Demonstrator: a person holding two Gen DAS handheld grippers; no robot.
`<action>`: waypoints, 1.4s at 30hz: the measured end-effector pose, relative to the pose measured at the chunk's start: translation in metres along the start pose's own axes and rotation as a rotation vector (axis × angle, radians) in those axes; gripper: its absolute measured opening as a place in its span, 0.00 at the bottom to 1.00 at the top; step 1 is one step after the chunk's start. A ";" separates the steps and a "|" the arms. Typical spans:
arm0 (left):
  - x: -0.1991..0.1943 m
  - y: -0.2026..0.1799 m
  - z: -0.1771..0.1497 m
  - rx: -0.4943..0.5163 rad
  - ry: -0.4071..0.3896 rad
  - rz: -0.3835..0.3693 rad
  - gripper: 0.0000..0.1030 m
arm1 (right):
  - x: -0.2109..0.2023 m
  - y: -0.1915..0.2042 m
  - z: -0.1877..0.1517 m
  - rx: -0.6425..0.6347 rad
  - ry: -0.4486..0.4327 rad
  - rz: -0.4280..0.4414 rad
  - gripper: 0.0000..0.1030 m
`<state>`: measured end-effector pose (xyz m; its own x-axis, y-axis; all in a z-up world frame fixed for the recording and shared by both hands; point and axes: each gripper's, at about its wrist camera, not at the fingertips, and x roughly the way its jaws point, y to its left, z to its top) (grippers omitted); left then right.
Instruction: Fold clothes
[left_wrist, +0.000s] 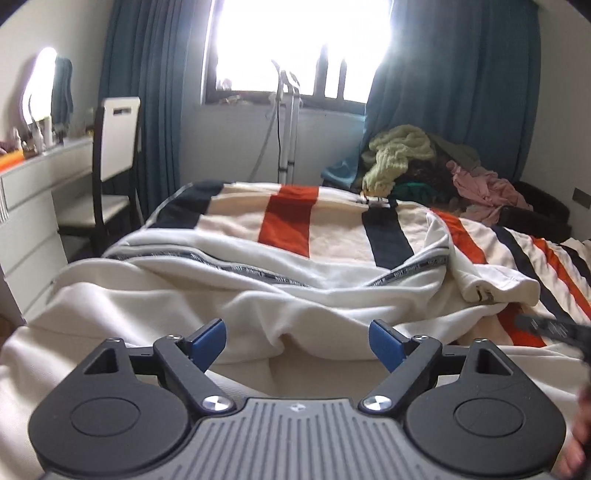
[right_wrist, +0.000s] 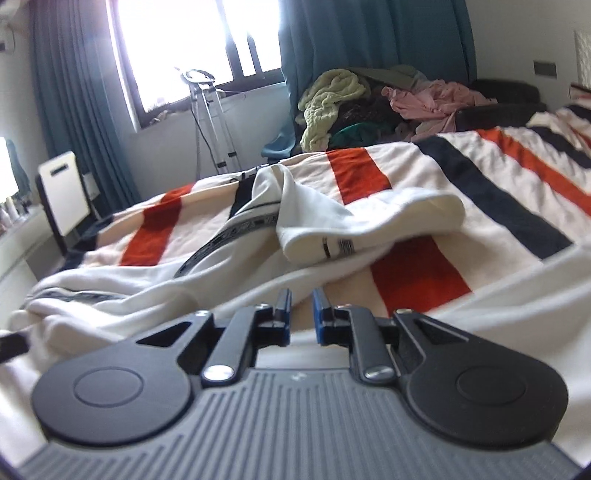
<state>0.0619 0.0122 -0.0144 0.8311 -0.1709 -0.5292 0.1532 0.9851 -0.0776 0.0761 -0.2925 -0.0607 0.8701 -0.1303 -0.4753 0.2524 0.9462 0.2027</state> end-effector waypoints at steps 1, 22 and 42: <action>0.004 0.000 -0.001 0.005 0.002 -0.004 0.84 | 0.011 0.005 0.005 -0.012 -0.006 -0.010 0.14; 0.074 0.007 -0.028 -0.015 0.120 -0.001 0.84 | 0.197 -0.071 0.117 0.048 -0.023 -0.292 0.14; 0.065 0.000 -0.030 -0.077 0.035 0.025 0.84 | 0.162 -0.239 0.092 0.671 0.027 0.003 0.74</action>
